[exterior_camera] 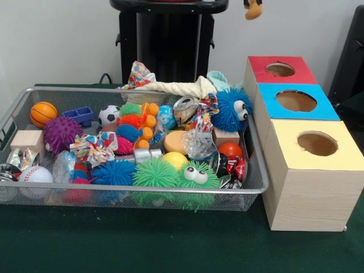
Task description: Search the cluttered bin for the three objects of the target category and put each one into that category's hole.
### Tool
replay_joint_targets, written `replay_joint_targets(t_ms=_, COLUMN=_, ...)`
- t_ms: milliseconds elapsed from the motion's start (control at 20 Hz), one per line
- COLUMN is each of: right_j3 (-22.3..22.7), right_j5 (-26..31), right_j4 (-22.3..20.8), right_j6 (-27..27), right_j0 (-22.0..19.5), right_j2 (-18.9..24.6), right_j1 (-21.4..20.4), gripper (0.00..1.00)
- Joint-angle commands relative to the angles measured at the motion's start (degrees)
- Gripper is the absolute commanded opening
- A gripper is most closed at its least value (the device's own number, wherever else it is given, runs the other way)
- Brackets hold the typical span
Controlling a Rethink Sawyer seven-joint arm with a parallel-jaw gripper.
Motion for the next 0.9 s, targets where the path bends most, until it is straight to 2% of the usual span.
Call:
replay_joint_targets(t_ms=50, right_j3=-9.0, right_j5=1.1, right_j4=6.8, right_j6=20.6, right_j0=-2.7, right_j2=0.3, right_j1=3.3, gripper=0.0)
replay_joint_targets(t_ms=550, right_j3=-9.8, right_j5=12.0, right_j4=5.9, right_j6=20.9, right_j0=-2.3, right_j2=7.3, right_j1=-1.2, gripper=0.0)
replay_joint_targets(t_ms=900, right_j3=-9.7, right_j5=16.1, right_j4=4.7, right_j6=21.2, right_j0=-2.9, right_j2=11.3, right_j1=-5.2, gripper=0.0)
